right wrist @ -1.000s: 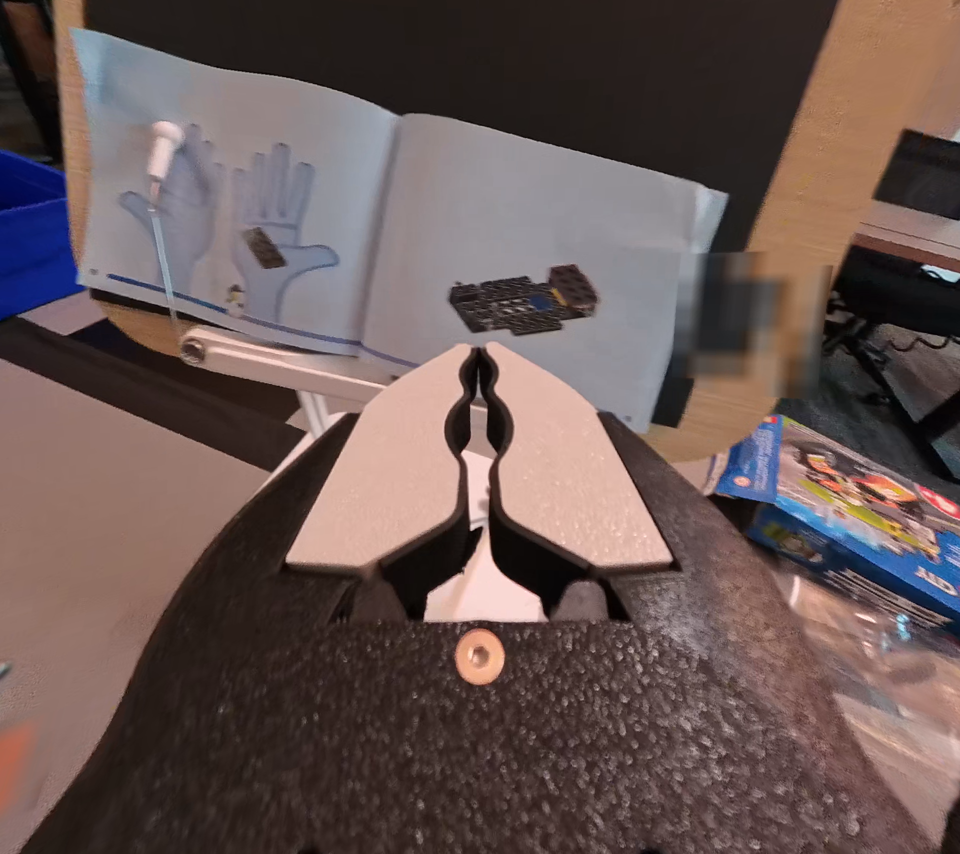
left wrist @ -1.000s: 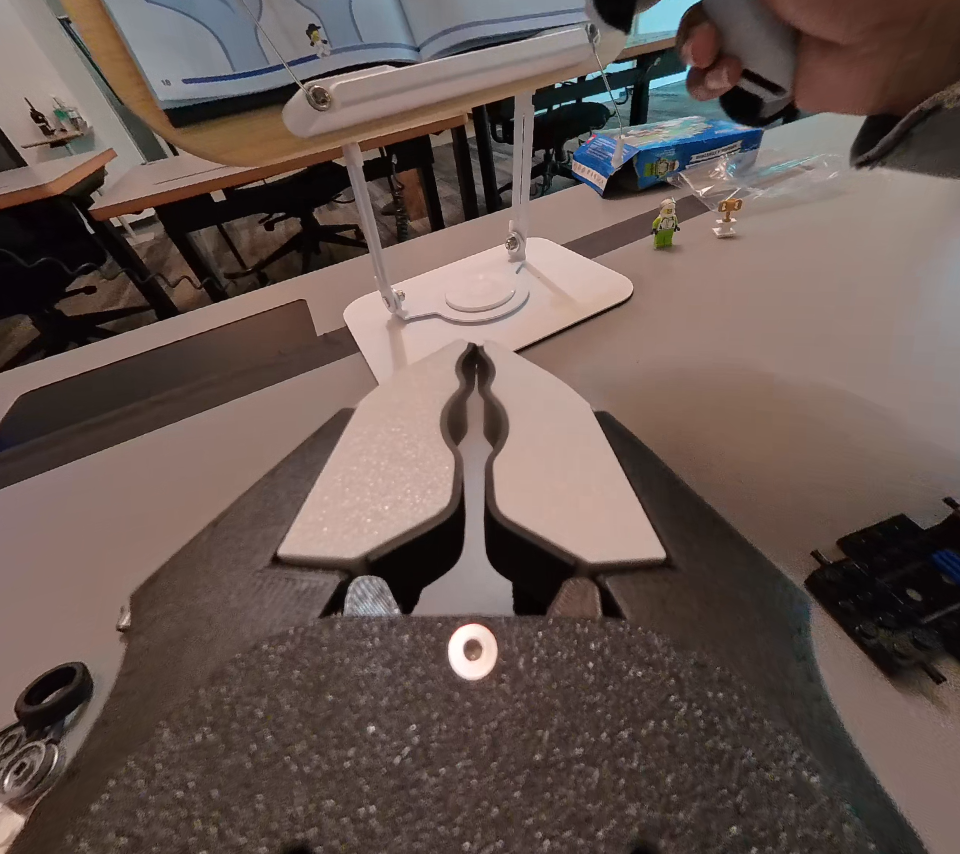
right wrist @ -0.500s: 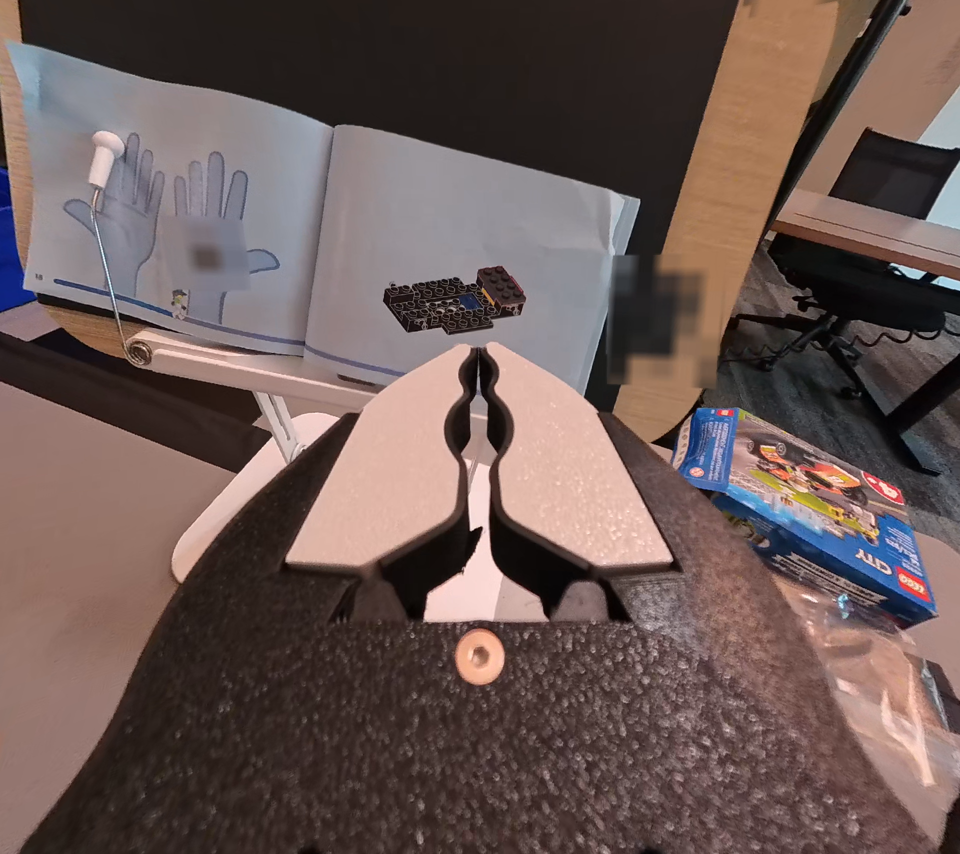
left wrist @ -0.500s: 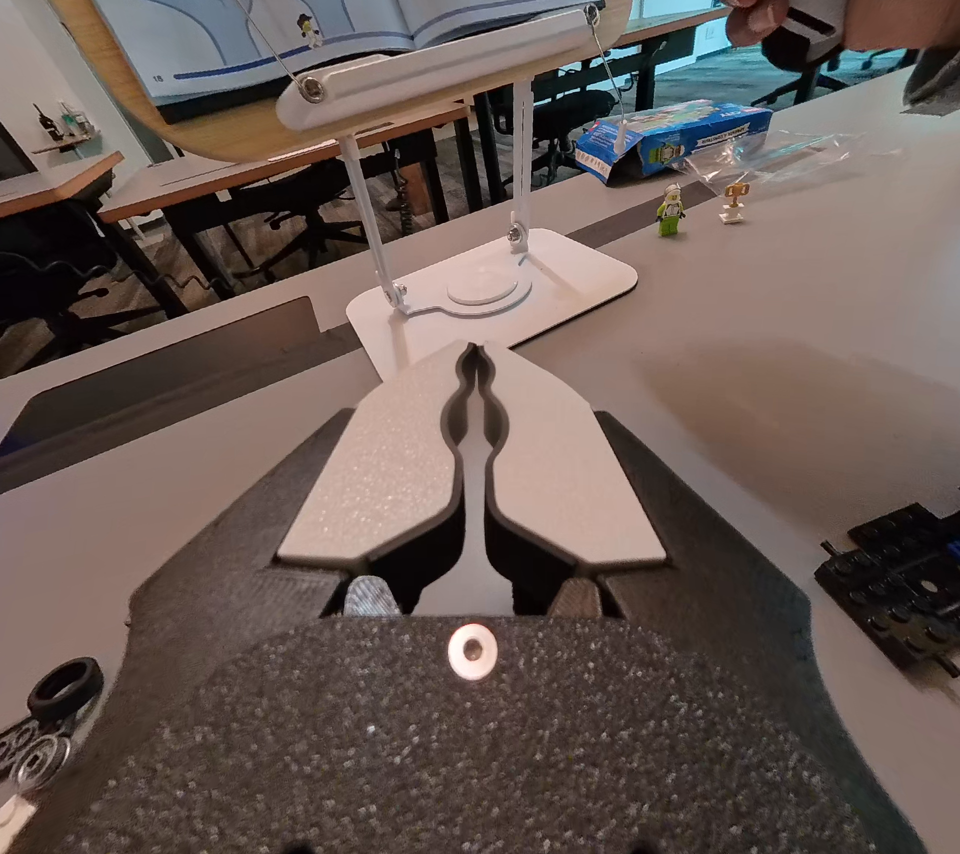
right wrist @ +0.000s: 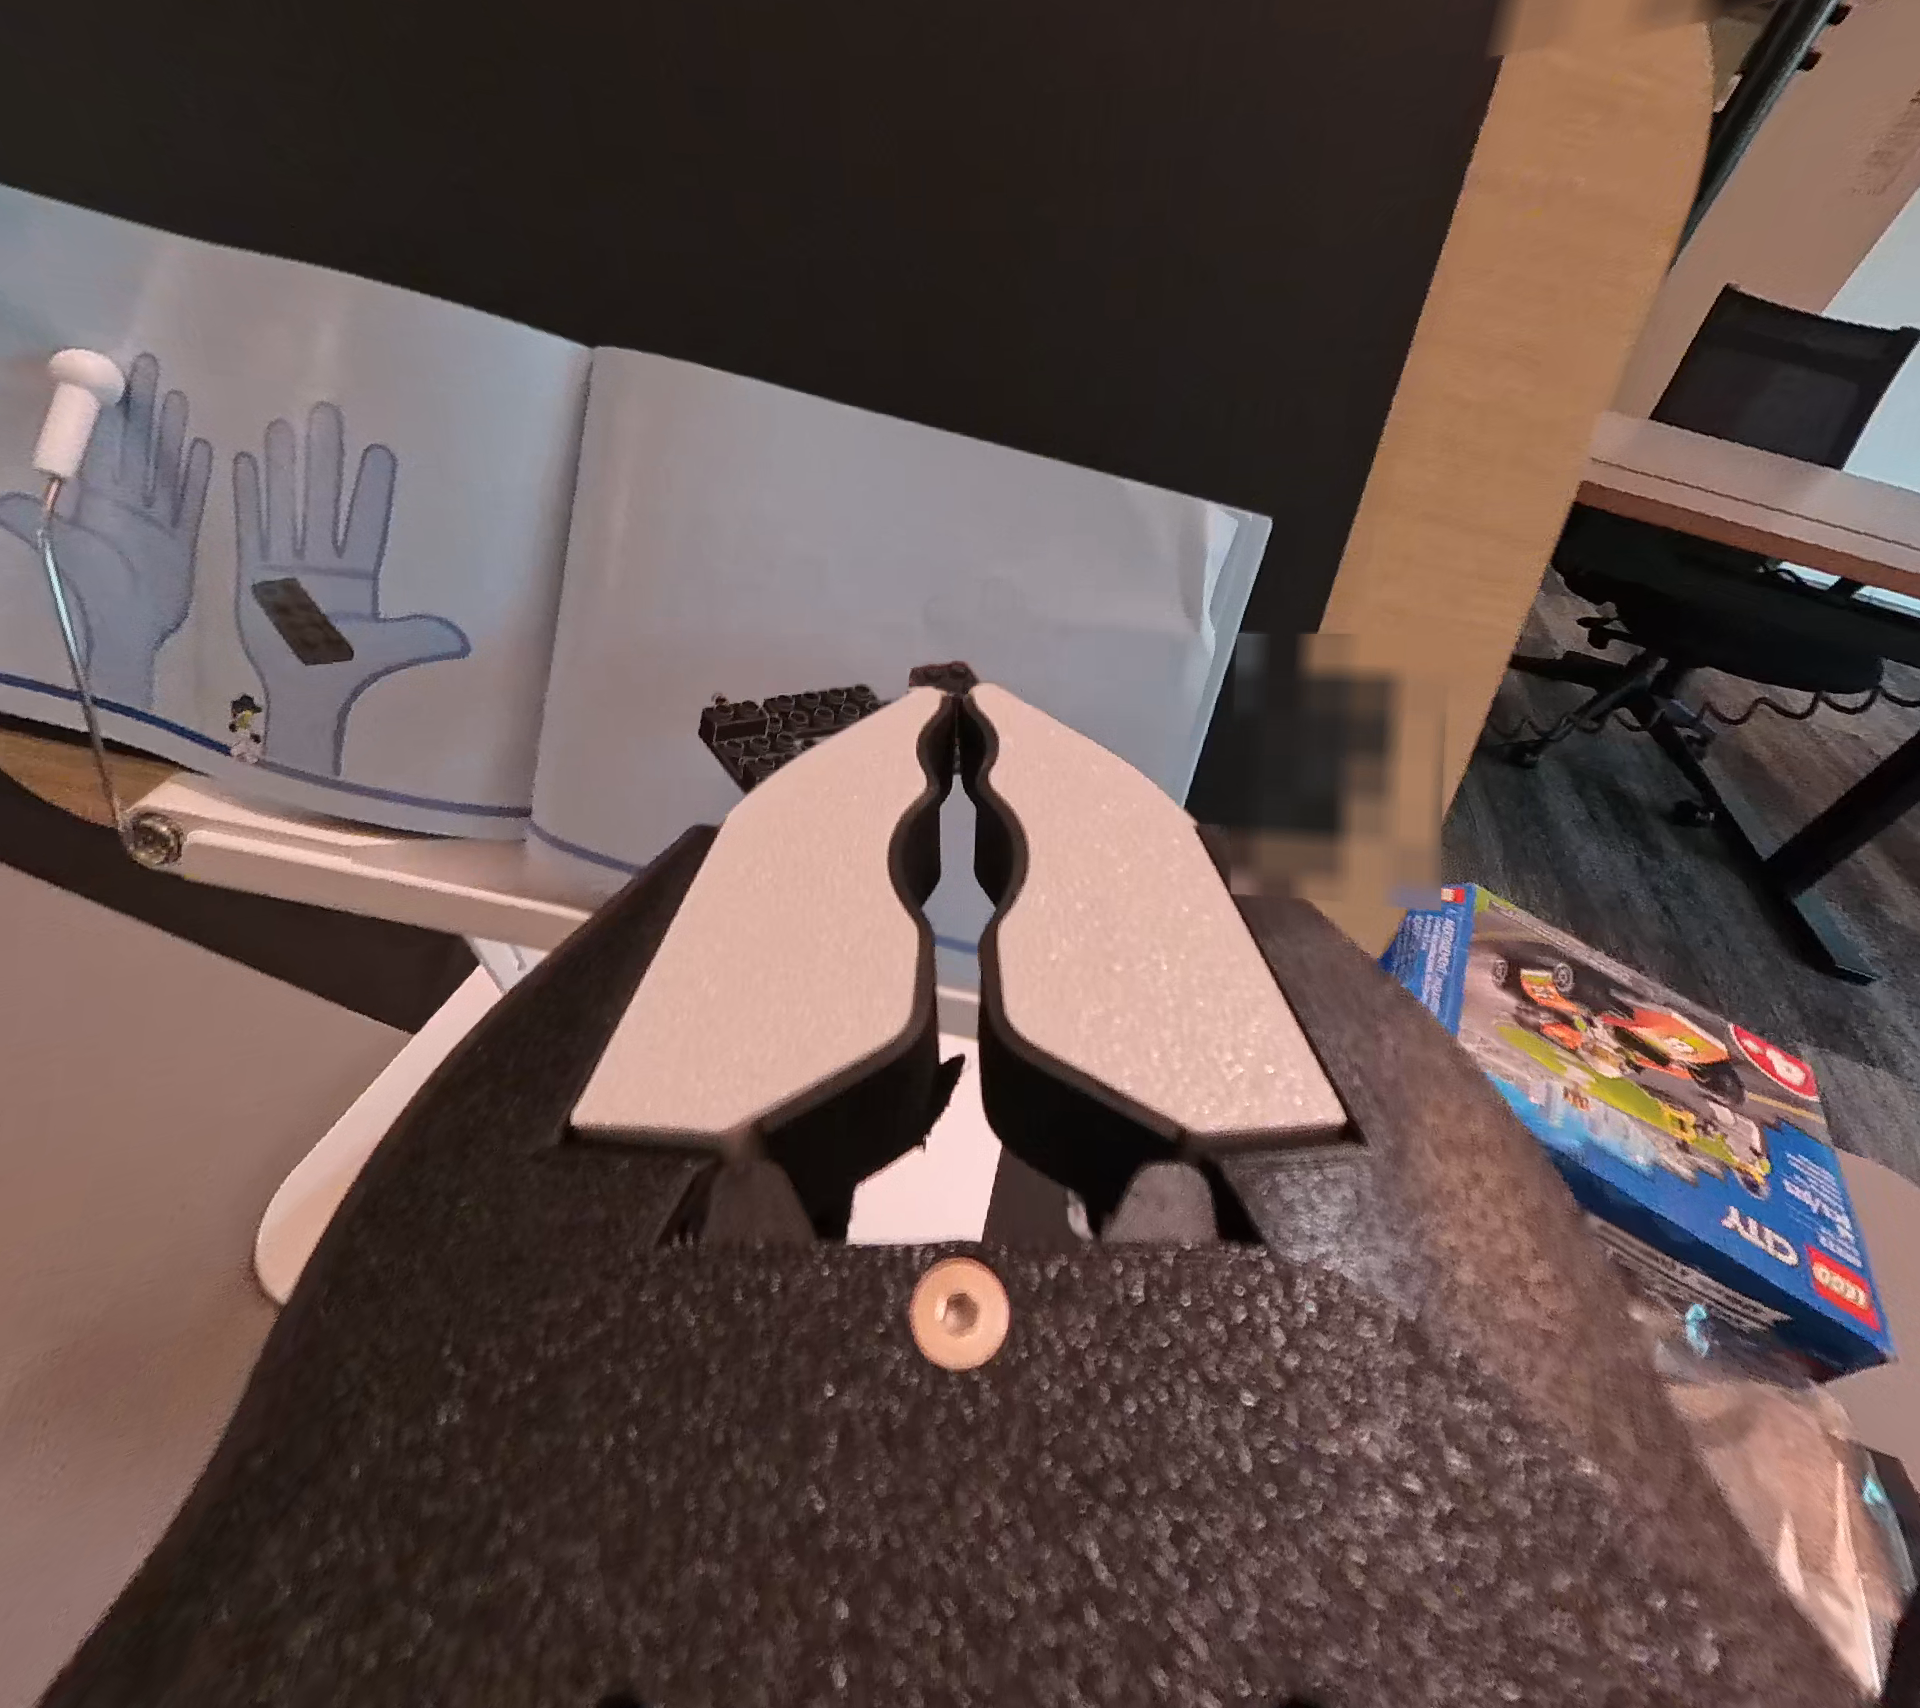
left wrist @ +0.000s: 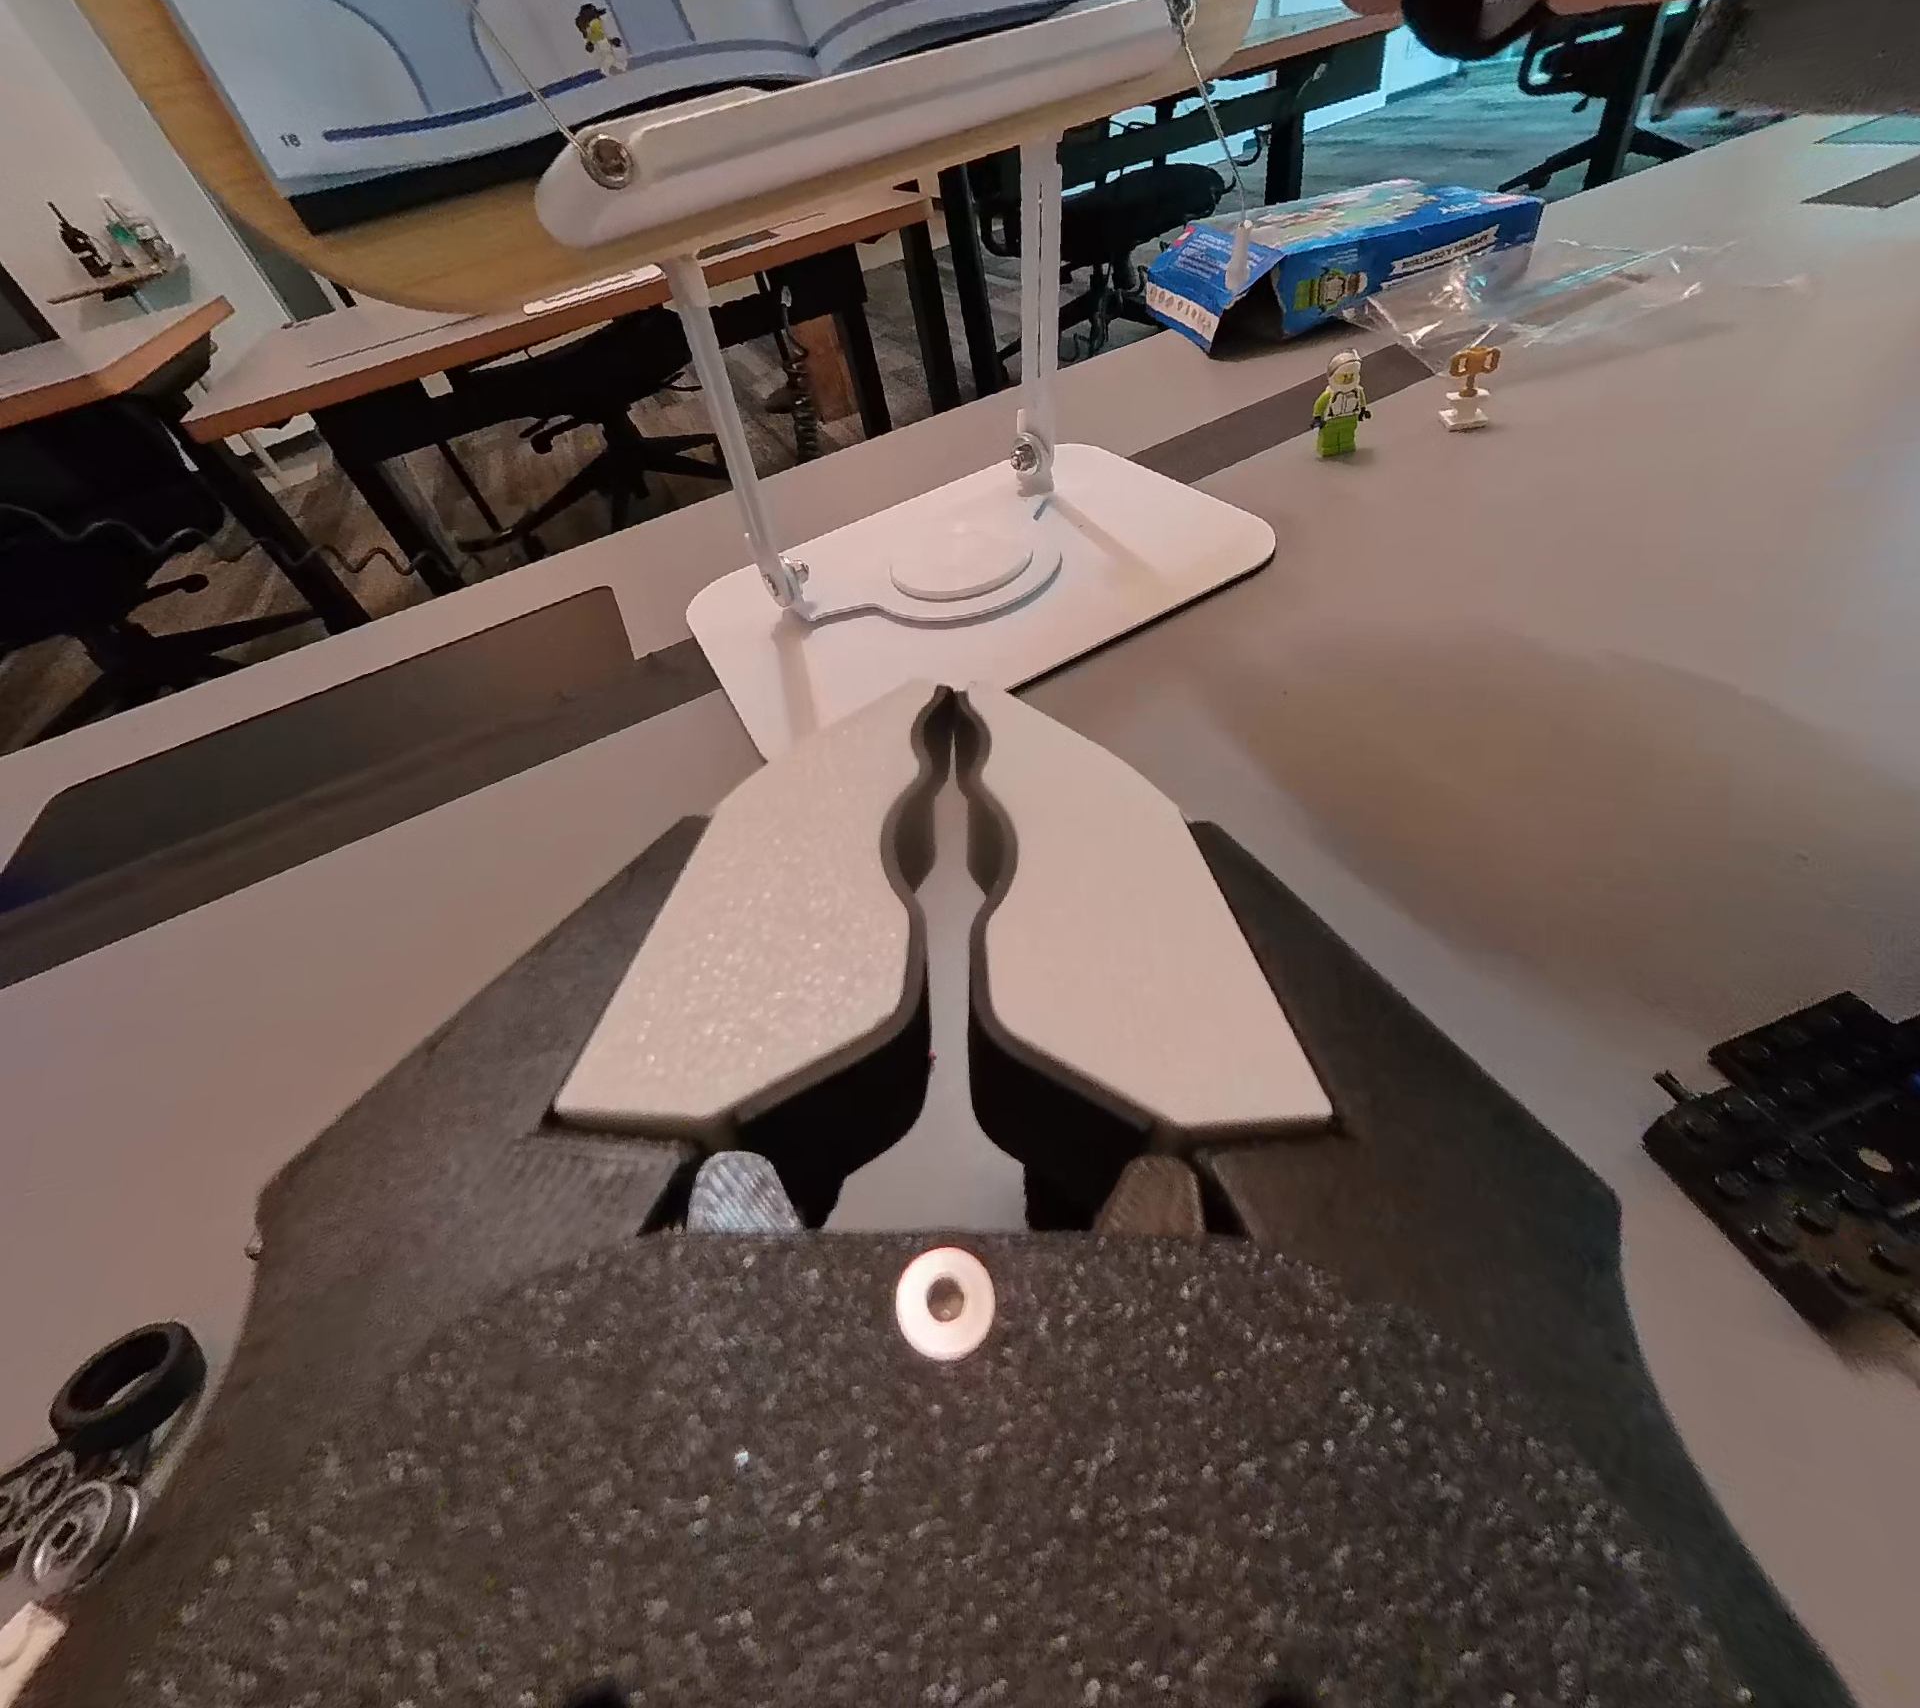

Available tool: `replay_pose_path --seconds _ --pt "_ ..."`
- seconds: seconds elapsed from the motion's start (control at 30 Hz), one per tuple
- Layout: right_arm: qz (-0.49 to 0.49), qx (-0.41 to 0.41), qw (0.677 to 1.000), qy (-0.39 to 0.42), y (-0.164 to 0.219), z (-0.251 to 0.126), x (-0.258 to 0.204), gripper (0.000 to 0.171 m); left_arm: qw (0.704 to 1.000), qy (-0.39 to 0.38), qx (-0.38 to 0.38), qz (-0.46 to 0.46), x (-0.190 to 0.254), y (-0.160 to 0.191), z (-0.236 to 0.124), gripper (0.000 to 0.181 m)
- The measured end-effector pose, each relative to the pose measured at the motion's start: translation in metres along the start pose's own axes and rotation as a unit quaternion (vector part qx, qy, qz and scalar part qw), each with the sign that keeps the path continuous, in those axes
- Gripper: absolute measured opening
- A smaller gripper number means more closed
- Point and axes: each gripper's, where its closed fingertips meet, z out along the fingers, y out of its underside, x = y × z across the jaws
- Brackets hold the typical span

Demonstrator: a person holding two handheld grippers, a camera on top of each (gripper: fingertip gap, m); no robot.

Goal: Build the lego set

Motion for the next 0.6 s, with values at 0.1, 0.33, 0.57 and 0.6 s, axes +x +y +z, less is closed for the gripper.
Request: replay_pose_path --seconds 0.1,0.33,0.57,0.6 --pt "-0.001 -0.003 1.0 0.0 -0.001 0.005 0.002 0.0 1.0 0.001 -0.002 -0.001 -0.001 0.001 0.001 0.0" --pt "-0.002 -0.011 1.0 -0.002 0.002 0.014 0.003 0.0 1.0 0.004 -0.004 -0.001 0.0 0.003 0.001 0.0" --pt "0.004 -0.017 1.0 -0.004 0.007 0.019 0.005 0.001 1.0 0.004 -0.006 -0.001 -0.001 0.003 0.001 0.0" --pt "0.005 -0.017 1.0 -0.004 0.007 0.019 0.005 0.001 1.0 0.004 -0.006 -0.002 -0.001 0.003 0.001 0.0"
